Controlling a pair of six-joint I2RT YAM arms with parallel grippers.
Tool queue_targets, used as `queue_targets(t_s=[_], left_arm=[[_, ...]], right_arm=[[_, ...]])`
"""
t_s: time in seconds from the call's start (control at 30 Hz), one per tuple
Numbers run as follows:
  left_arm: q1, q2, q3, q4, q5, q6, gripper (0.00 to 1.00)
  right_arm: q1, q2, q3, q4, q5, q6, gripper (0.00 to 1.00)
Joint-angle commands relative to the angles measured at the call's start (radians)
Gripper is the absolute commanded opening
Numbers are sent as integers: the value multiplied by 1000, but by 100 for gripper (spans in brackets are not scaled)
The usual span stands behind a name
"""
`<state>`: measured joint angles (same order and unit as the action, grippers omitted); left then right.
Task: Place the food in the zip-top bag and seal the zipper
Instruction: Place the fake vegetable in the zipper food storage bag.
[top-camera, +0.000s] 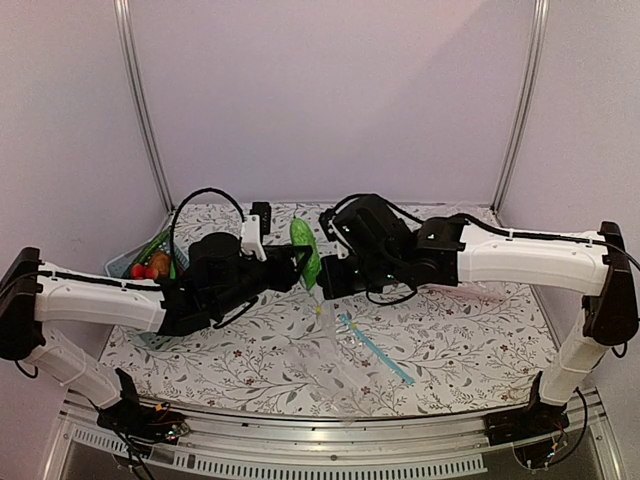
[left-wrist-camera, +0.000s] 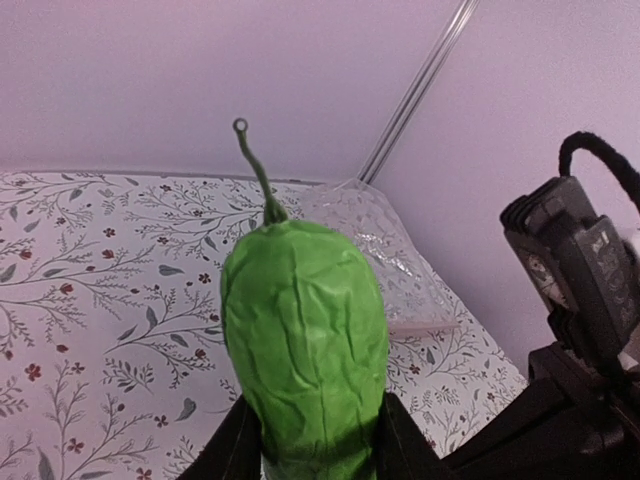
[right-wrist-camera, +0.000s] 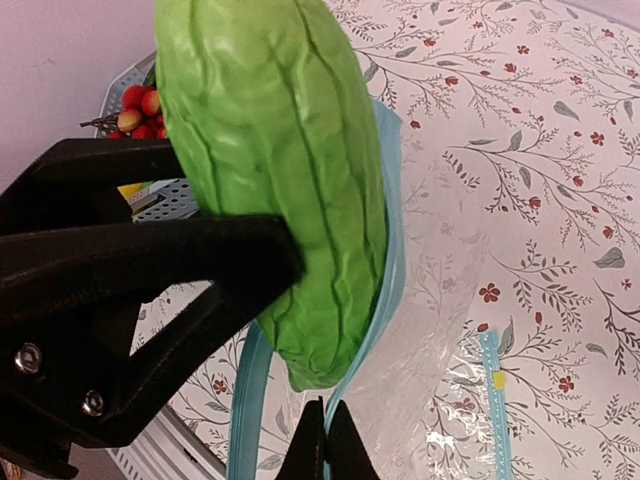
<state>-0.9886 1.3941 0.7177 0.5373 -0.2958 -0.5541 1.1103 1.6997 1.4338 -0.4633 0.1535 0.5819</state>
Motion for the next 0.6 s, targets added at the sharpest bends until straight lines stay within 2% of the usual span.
queue_targets(t_s=[0.0,0.2,0.57], left_arm=[[-20,21,24,-77,-16,-14,32],[-19,51,128,-289,54,-116,32],[-7,114,267,-530,230,-246,32]], right_arm=[[-2,-42,14,12,17,12,0],[-3,-49,-22,43,110,10,0],[-2,-43,-82,99,236,-51,0]])
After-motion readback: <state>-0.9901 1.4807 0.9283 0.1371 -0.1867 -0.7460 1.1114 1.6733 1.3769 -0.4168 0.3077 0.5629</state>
